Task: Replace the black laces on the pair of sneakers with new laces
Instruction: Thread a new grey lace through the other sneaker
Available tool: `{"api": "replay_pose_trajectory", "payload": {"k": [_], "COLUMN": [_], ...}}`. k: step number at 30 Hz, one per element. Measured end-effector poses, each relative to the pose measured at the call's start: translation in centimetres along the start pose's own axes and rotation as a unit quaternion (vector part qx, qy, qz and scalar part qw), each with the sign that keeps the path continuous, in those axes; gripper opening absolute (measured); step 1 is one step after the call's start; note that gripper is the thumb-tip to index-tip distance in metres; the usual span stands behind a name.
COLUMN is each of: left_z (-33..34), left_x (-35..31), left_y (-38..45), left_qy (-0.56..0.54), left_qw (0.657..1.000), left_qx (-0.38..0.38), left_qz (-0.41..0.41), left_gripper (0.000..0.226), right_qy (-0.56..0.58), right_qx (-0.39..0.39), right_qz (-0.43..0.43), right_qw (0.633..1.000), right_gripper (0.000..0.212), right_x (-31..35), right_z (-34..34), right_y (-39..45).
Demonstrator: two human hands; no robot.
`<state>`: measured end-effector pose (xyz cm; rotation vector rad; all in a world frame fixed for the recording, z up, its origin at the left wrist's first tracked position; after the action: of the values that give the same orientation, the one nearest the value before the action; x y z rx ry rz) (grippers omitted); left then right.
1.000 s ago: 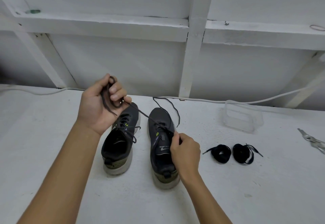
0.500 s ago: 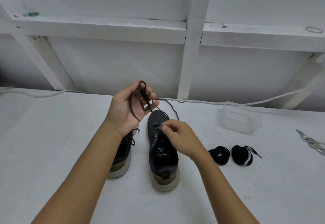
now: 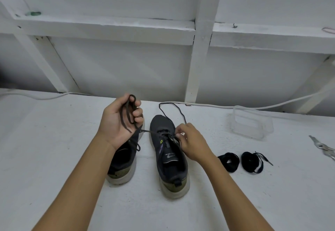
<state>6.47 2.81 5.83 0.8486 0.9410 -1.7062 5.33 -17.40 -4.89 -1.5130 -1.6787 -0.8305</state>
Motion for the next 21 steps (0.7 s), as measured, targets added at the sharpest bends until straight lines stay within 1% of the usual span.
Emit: {"api": "replay_pose_trajectory", "payload": {"k": [2, 4, 7, 9, 11, 12, 14, 16, 17, 19, 21], "left_z": [0.0, -0.1, -0.2, -0.5, -0.7, -0.9, -1.2, -1.4, -1.3, -1.1, -0.4], "left_x": [0.3, 0.6, 1.1, 1.2, 1.4, 1.5, 1.9, 2.4, 2.7, 2.9, 2.7], "left_y": [0.0, 0.2, 0.3, 0.4, 0.7, 0.8, 1.0, 1.1, 1.1, 1.1, 0.9], "left_qy": [0.031, 0.053, 0.051, 0.053, 0.090, 0.138, 0.260, 0.328, 0.334, 0.313, 0.278], "left_qw": [0.999, 0.998, 0.998, 0.998, 0.995, 0.990, 0.964, 0.942, 0.940, 0.947, 0.958], "left_qx": [0.002, 0.004, 0.005, 0.003, -0.007, -0.020, -0.050, -0.067, -0.070, -0.074, -0.068], "left_qz": [-0.012, -0.019, -0.030, -0.036, -0.041, -0.038, -0.029, -0.029, -0.030, -0.026, -0.021], "left_gripper": [0.020, 0.019, 0.018, 0.020, 0.024, 0.025, 0.026, 0.025, 0.024, 0.021, 0.016], "right_qy": [0.036, 0.071, 0.138, 0.174, 0.193, 0.197, 0.165, 0.130, 0.140, 0.183, 0.210], "right_qx": [-0.002, -0.021, -0.044, -0.062, -0.065, -0.048, 0.015, 0.061, 0.065, 0.055, 0.026], "right_qz": [-0.004, 0.001, 0.028, 0.039, 0.050, 0.063, 0.089, 0.104, 0.104, 0.089, 0.067], "right_qw": [0.999, 0.997, 0.989, 0.982, 0.978, 0.977, 0.982, 0.984, 0.982, 0.977, 0.975], "right_gripper": [0.009, 0.008, 0.008, 0.010, 0.011, 0.010, 0.012, 0.011, 0.011, 0.011, 0.011], "right_x": [0.2, 0.5, 0.5, 0.5, 0.4, 0.4, 0.2, 0.1, 0.2, 1.1, 2.0], "right_z": [-0.1, -0.8, -1.9, -2.5, -3.0, -3.1, -3.0, -2.8, -2.8, -3.1, -3.5], "right_y": [-0.3, -0.6, -1.0, -1.1, -1.0, -1.0, -0.9, -1.0, -1.1, -1.2, -0.8]}}
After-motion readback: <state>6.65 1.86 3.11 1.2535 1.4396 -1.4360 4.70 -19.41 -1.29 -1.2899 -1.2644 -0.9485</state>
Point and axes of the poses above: each hand's wrist, its own y-axis towards the middle knuckle, its own z-axis out of the palm, x = y × z, the point moved 6 cm from there along y, towards the middle knuckle, and after that the axes turned 15 degrees about y, right-handed, at the moved point
